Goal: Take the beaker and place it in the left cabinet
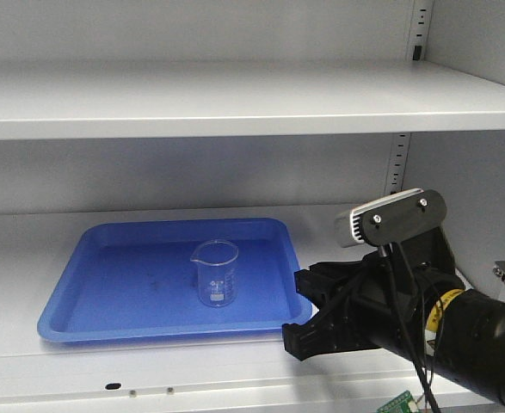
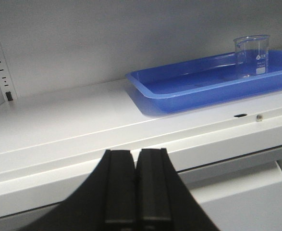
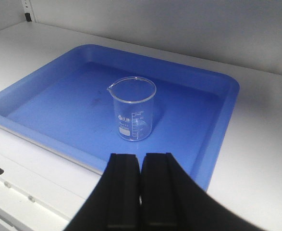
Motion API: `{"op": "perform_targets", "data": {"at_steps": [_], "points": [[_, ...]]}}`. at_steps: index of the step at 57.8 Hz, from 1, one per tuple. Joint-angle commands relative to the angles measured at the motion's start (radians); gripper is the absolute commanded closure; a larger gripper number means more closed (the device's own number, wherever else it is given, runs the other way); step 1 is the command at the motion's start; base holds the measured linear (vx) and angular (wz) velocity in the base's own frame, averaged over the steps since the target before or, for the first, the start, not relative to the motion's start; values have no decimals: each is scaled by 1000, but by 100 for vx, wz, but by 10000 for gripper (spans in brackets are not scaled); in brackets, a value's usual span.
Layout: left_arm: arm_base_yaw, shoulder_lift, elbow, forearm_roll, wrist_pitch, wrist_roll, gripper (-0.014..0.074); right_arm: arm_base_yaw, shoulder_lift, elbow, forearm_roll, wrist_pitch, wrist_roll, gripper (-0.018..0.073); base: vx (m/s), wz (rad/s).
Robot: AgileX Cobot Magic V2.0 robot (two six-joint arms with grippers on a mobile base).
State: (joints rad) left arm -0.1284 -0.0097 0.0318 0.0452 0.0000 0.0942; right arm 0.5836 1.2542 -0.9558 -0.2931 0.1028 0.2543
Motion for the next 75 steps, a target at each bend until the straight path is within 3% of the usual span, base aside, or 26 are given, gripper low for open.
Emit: {"op": "perform_targets", "data": {"at_steps": [1,9,18,28,36,37,56,75], "points": [[-1,-19,16,-3,-75,-3,595,-30,-48,-24,-2,-64,-3,454,0,0],[-1,-19,16,-3,-75,-3,595,-138,-143,62,79,-103,-3,478,0,0],[-1,-19,16,-3,-75,-3,595,-272,-311,245,85,-178,-3,575,0,0],[-1,-19,16,-3,-75,-3,595,-387,-545,470,89,-175,-4,569,0,0],[-1,-19,16,-3,-75,-3,595,-443,-750,637,154,-175,-29,568,0,0],[-1,-19,16,-3,-75,-3,595,-454,-834,717,175,-175,-29,568,0,0],[-1,-19,16,-3,-75,-3,595,-452,-1292,996,171,-123,-39,568,0,0],[-1,-19,16,-3,-75,-3,595,-380,-1264,993,186,-33,-63,568,0,0]]}}
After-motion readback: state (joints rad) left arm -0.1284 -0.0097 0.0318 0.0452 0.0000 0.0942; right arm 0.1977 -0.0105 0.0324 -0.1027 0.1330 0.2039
